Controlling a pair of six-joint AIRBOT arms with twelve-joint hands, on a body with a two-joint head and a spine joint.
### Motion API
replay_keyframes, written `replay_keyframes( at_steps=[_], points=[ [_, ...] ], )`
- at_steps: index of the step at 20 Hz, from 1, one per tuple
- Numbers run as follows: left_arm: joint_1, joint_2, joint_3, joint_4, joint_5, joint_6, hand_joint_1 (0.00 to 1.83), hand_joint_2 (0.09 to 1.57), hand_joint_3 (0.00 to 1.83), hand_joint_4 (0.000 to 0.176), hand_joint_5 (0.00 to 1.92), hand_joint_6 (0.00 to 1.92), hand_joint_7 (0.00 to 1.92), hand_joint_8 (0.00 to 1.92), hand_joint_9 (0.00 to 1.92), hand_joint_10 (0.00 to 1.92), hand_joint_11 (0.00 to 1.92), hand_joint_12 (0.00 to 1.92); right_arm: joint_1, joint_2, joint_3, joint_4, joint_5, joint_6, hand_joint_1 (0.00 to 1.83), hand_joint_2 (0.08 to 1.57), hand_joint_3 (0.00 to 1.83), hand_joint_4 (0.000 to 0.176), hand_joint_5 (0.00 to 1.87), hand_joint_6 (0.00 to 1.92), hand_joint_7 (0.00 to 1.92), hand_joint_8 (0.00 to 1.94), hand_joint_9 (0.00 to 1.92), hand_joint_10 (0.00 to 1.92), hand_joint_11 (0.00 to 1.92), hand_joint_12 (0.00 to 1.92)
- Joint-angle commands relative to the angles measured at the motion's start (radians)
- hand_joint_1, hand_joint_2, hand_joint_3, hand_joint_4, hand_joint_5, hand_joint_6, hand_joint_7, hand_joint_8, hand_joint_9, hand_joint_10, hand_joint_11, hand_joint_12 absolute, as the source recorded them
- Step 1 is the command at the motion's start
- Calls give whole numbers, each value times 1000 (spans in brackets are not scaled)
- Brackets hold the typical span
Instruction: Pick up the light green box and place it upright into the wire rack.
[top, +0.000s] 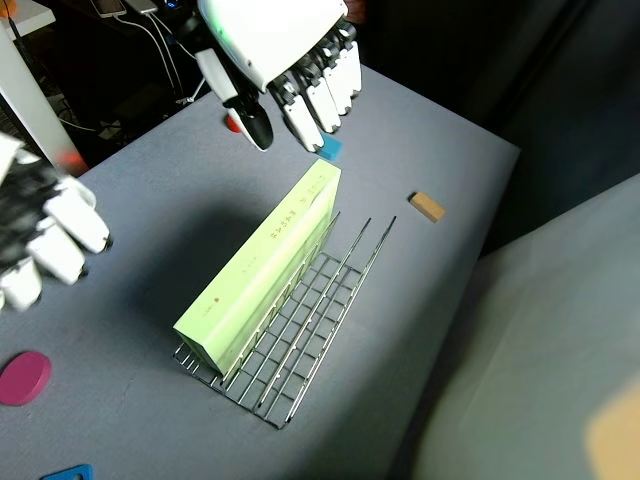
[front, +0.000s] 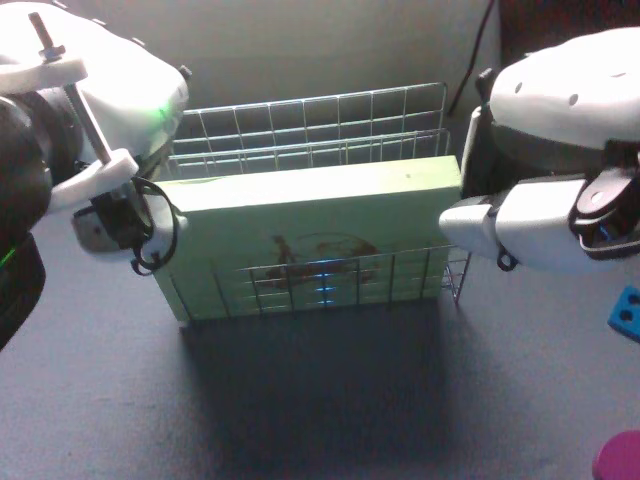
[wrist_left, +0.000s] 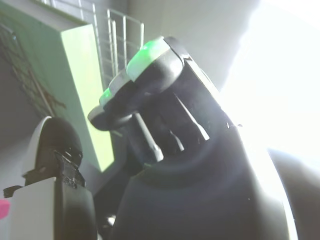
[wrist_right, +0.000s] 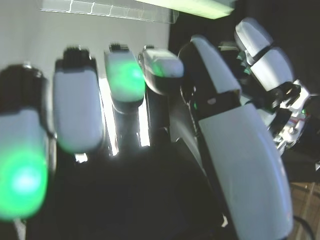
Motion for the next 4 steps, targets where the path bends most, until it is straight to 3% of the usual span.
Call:
replay_keyframes(
  at_steps=[1, 4],
  points=[
    [-15, -2, -7, 101, 7, 8, 635, 1316, 8, 0, 1176, 1921, 1344, 1921, 1403, 1921, 1565, 1921, 7, -3, 0, -53, 29, 8, 542, 1488, 1, 176, 1329, 1921, 1524, 1941, 1681, 1921, 1853, 1921],
    [-16, -3, -8, 97, 13, 8, 638, 1332, 8, 0, 1166, 1921, 1334, 1921, 1392, 1921, 1560, 1921, 6, -10, -1, -53, 28, 9, 571, 1490, 1, 176, 1327, 1921, 1523, 1941, 1686, 1921, 1855, 1921]
  ],
)
